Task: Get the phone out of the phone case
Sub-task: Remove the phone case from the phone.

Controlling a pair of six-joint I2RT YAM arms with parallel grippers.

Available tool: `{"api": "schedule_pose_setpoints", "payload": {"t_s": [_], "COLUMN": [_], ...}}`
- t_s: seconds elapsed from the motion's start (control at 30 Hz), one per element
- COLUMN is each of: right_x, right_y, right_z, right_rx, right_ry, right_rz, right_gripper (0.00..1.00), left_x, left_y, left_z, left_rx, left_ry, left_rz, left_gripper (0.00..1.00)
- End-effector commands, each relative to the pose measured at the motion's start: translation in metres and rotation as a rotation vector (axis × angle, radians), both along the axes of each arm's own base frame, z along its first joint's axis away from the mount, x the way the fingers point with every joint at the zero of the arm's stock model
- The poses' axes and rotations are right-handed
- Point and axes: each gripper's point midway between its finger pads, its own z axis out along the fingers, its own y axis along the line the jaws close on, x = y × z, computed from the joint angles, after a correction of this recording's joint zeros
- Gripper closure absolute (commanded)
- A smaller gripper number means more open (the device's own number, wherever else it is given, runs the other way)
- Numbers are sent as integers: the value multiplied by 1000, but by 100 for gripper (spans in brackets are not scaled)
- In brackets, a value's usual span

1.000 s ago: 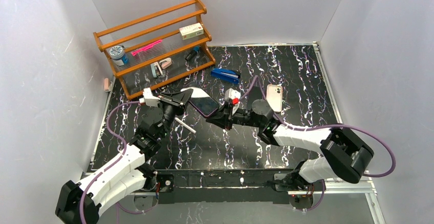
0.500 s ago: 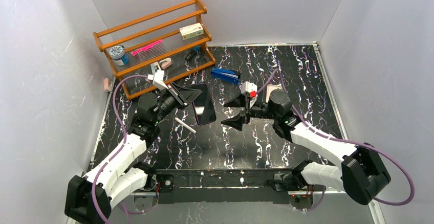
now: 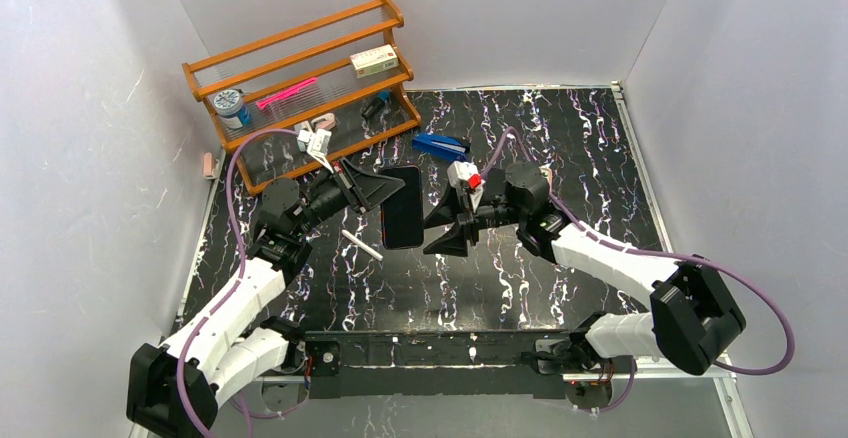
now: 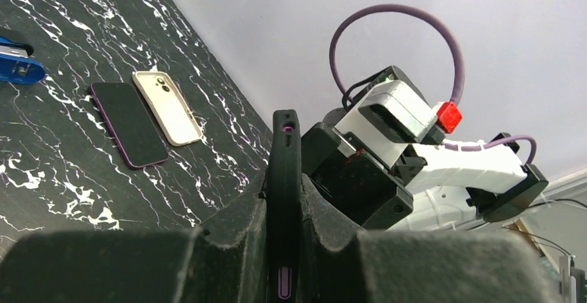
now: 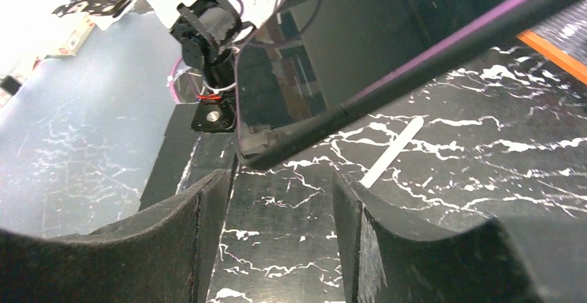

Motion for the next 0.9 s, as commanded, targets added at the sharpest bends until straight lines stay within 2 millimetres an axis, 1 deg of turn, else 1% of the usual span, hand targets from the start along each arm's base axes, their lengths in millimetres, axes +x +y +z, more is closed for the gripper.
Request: {"api": "schedule_pose_setpoints", "payload": {"t_s": [0.0, 0.13, 0.3, 0.37, 0.43, 0.53, 0.63, 0.67, 0.73, 0.8, 0.87], "right_x": [-9, -11, -12, -13, -13, -13, -13, -12, -11, -12, -8], "right_y": [7, 11, 16, 17, 19, 21, 24, 24, 26, 25, 25], "right_z": [27, 30, 29, 28, 25, 21, 19, 19, 19, 24, 28], "right_rx": [47, 49, 44, 42, 36, 20, 10, 8, 7, 22, 30], "right_ry": [-33, -25, -18, -20, -29, -47, -97, -122, -168, -212, -249], "right_rz": [83, 103, 119, 127, 132, 140, 135, 123, 98, 90, 65], "right_gripper": [37, 40, 47, 51, 61, 79, 96, 99, 99, 99, 99], "left_x": [-13, -13, -14, -14, -13, -9, -6, -5, -2, 0, 1], "left_y": [-1, -2, -2, -1, -1, -2, -5, -6, -8, -9, -10], "left_z": [42, 42, 44, 44, 45, 40, 38, 37, 34, 32, 30], "left_rx": [-39, -39, -45, -51, -60, -78, -101, -107, -118, -130, -138], "left_ry": [-152, -156, -158, -153, -140, -85, -28, -5, 37, 74, 99], "left_rz": [-53, -56, -57, -54, -52, -49, -59, -64, -71, -75, -74], "left_gripper": [100, 100, 100, 100, 100, 100, 100, 100, 100, 100, 100]}}
